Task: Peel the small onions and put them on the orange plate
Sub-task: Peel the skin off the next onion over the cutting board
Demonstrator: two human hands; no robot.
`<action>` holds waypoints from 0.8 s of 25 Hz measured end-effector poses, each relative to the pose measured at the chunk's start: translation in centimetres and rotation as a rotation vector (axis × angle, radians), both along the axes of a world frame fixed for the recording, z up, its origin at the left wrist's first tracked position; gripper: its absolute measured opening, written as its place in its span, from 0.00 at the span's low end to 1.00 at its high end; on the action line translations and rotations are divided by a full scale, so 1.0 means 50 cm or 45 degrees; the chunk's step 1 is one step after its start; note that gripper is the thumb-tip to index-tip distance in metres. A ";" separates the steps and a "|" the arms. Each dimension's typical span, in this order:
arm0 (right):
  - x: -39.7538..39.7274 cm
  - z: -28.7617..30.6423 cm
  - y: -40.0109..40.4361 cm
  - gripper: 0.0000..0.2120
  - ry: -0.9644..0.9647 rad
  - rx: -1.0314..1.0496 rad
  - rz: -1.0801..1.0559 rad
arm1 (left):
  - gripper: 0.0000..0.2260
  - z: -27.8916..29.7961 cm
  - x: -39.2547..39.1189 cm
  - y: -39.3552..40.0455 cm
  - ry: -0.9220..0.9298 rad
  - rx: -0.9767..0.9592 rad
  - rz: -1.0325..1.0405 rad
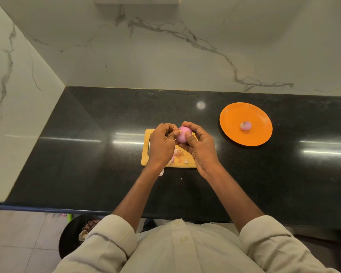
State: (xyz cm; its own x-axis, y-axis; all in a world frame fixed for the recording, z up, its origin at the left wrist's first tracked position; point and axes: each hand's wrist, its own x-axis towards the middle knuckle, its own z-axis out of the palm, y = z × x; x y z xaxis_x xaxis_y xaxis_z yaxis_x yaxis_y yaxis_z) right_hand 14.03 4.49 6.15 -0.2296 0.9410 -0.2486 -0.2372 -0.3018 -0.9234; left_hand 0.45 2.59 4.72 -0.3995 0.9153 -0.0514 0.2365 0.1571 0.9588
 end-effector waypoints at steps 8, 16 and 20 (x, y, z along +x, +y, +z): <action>0.005 0.001 0.012 0.14 0.044 -0.029 0.084 | 0.10 0.009 -0.006 -0.007 -0.313 -0.049 -0.018; 0.011 0.008 0.019 0.13 0.076 -0.079 0.151 | 0.09 0.021 -0.008 -0.012 -0.480 -0.080 -0.060; 0.015 0.005 0.018 0.14 0.140 -0.122 0.146 | 0.10 0.018 -0.002 -0.008 -0.480 -0.115 -0.044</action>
